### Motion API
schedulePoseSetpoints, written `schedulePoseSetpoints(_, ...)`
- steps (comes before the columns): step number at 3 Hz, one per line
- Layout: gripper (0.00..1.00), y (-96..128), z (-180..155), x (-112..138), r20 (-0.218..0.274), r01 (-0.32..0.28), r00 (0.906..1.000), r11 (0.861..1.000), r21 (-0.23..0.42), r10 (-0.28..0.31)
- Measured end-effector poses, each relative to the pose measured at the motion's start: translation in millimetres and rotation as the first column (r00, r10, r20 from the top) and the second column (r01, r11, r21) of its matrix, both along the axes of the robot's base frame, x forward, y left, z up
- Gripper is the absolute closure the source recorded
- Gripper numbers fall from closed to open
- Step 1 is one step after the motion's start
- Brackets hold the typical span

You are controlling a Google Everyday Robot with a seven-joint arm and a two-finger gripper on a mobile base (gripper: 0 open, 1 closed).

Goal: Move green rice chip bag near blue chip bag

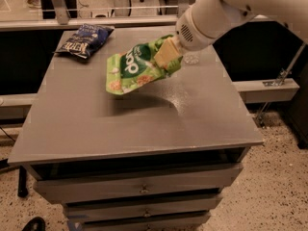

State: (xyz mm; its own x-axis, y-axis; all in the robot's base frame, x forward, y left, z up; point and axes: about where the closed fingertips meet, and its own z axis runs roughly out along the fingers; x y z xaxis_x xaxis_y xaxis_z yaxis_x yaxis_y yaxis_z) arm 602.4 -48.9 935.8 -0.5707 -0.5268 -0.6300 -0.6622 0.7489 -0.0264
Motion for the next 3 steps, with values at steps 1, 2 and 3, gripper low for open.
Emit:
schedulePoseSetpoints(1, 1.00, -11.0, -1.3, 10.1, 0.011, 0.076, 0.9971, 0.996, -0.036, -0.076)
schedulePoseSetpoints(2, 1.00, -11.9, -1.6, 9.6, 0.010, 0.077, 0.9970, 0.996, -0.036, -0.077)
schedulePoseSetpoints(3, 1.00, -2.3, 3.6, 17.8, 0.044, 0.081, 0.9958, 0.996, -0.030, -0.080)
